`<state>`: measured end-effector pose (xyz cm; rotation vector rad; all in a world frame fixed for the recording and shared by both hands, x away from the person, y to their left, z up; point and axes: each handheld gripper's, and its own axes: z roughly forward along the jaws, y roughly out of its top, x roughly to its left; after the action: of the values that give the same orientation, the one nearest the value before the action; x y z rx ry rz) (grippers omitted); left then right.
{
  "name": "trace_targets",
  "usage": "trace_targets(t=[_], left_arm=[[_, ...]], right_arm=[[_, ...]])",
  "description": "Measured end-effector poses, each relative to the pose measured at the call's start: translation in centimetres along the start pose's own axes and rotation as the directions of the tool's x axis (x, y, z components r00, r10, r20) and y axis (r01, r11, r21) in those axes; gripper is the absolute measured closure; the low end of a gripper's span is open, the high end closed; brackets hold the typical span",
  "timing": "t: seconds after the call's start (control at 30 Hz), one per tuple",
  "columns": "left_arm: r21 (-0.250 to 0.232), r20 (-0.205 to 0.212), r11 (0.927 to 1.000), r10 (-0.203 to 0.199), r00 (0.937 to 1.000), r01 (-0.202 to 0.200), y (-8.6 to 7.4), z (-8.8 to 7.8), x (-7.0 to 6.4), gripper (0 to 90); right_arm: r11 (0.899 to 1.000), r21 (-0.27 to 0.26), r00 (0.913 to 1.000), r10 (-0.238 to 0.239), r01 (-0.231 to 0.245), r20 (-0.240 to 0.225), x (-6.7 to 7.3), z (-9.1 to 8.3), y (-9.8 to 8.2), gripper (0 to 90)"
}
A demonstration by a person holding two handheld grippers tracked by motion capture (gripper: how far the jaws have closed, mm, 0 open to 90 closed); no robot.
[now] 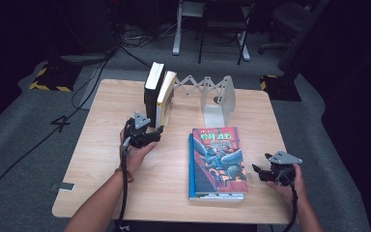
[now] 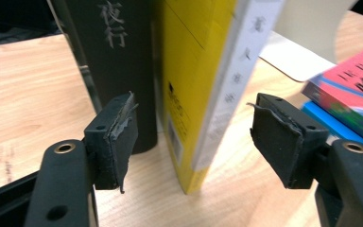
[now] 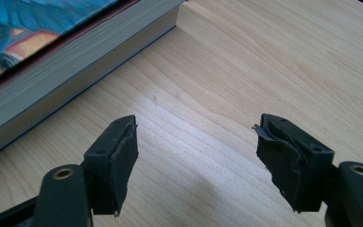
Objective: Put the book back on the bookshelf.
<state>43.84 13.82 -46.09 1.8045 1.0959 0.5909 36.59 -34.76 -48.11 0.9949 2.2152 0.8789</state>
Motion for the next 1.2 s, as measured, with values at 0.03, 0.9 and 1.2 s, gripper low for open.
trace_targets(t=[0.03,0.9,1.2], left_arm=[[0.007,0.009,1.0,0.004,1.0,-0.004,-0.1,-0.1,0.0,31.6],[0.11,-0.042,0.9872,0.121,0.9918,-0.116,-2.3,2.1,-1.2,68.6],[0.12,-0.046,0.9867,0.116,0.9922,-0.11,-2.1,2.6,-0.8,68.8]], right_arm=[[1.0,0.001,1.0,0.0,0.0,-0.002,0.1,0.0,0.0,30.2],[1.0,-0.005,0.9998,-0.002,0.002,-0.021,0.1,0.1,0.0,30.8],[1.0,0.0,0.9998,-0.001,0.001,-0.022,0.1,0.2,0.0,30.9]])
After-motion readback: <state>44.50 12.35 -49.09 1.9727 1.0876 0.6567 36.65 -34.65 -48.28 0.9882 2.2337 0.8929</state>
